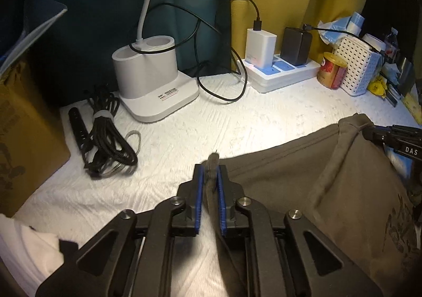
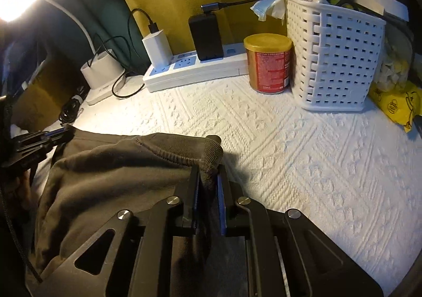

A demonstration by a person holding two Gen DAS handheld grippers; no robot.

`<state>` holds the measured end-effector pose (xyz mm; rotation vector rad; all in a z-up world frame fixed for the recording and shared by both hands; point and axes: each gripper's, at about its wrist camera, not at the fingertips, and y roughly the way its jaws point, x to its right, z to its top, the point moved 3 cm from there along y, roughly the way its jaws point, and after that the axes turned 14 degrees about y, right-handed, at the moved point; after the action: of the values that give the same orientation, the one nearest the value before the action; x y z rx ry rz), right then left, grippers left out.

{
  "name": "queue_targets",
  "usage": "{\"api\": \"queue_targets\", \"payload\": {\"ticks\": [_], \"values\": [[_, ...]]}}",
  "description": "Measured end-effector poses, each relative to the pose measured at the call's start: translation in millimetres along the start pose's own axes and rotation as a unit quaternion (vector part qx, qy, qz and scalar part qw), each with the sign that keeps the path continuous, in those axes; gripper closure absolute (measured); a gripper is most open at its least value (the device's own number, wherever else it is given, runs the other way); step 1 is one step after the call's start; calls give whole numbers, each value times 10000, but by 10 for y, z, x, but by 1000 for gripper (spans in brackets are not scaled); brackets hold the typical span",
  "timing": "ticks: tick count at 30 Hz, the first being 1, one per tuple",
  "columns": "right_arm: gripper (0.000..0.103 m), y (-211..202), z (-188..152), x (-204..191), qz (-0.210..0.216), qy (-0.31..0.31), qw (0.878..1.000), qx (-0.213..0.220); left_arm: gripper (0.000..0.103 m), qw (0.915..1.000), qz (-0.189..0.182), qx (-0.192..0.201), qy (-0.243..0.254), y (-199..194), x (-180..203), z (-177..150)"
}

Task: Fold small clothes

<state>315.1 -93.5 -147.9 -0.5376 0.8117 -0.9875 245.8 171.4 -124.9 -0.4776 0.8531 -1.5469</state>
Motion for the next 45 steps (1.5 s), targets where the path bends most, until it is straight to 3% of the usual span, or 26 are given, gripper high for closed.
{"api": "queue_targets", "payload": {"ticks": [5,7,8,9,10,12,32,45], "values": [[90,-63,-54,-16,-135,-10,9999,34,86,10000,-40,-31,-10,-161,24,-74],[84,-123,-74,-21,-165,-19,9998,88,61,10000,-61,1,-67,-247,28,-106],[82,-168,-87,-18,-187,-18,9997,138,43,9999,-97,67,-123,-302,33,-121],[77,-221,-103,-15,-180,-16,9997,190,37,9996,-135,151,-191,-371,40,-142],[66,-253,-115,-15,-177,-12,9996,224,37,9995,-153,183,-223,-431,54,-164],[57,-346,-150,-10,-166,14,9994,319,37,9994,-199,199,-190,-540,109,-206],[57,-1040,-789,-82,-71,-114,9994,322,37,9979,-492,419,-34,-1251,702,-670],[57,-1357,-1291,-80,-52,-73,9995,297,37,9927,-1088,524,-77,-1592,1171,-1099]]}}
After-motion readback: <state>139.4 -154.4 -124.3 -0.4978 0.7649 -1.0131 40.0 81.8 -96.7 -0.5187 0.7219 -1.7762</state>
